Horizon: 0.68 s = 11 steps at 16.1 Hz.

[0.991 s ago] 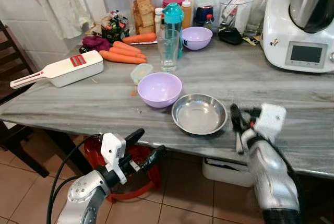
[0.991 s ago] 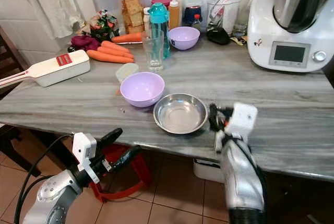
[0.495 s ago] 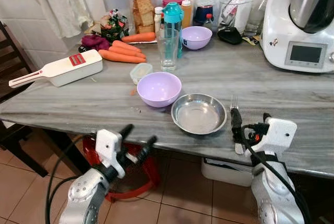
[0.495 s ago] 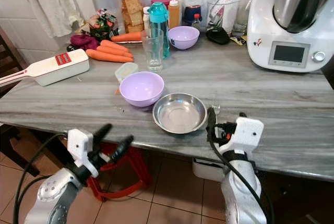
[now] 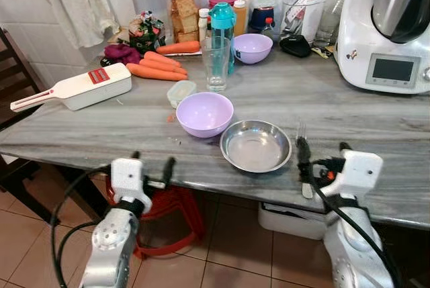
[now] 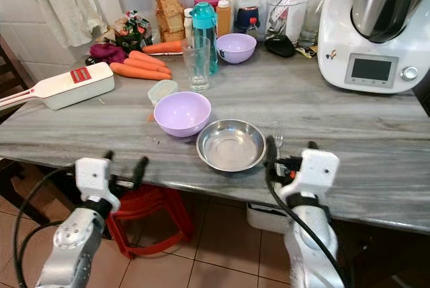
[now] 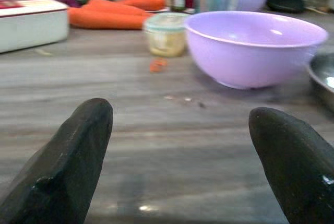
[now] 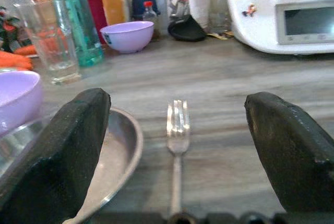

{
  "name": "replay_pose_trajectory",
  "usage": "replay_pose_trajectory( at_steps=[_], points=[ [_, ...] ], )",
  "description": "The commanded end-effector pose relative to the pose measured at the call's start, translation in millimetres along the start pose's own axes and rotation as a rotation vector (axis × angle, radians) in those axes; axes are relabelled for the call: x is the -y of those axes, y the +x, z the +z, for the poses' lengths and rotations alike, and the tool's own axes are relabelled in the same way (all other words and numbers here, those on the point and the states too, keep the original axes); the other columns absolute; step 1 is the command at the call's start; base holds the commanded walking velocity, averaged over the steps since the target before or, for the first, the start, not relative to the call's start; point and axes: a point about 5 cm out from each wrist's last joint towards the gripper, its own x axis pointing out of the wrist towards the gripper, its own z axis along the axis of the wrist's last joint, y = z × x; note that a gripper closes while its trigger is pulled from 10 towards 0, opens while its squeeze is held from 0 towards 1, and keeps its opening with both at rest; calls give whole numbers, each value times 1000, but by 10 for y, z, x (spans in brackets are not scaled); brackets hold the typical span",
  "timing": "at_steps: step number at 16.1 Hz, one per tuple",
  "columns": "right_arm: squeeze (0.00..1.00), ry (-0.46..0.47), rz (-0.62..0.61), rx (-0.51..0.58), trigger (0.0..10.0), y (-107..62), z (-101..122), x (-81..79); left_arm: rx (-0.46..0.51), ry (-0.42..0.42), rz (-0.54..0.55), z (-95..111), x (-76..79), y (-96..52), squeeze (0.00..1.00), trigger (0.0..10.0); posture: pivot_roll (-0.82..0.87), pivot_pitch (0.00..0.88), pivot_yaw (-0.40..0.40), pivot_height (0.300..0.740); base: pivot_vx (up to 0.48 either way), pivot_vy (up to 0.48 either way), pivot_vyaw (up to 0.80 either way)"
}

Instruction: Setting the table

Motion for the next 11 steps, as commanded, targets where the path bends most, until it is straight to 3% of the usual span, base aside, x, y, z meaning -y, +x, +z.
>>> replay_pose_trajectory(
  at_steps=[1,5,11],
  points=[
    [0,-8,-29,17,10000,-68,39,99,15,0,21,26,-9,-54,0,10000,6,0,31,740,0,0,0],
    [0,-52,-35,-15,10000,-208,11,181,12,-3,42,64,-74,-142,0,10000,-21,0,18,740,0,0,0],
    [0,-70,-27,-22,10000,-238,17,186,7,-15,3,32,121,-29,0,10000,-75,0,18,740,0,0,-203]
  ],
)
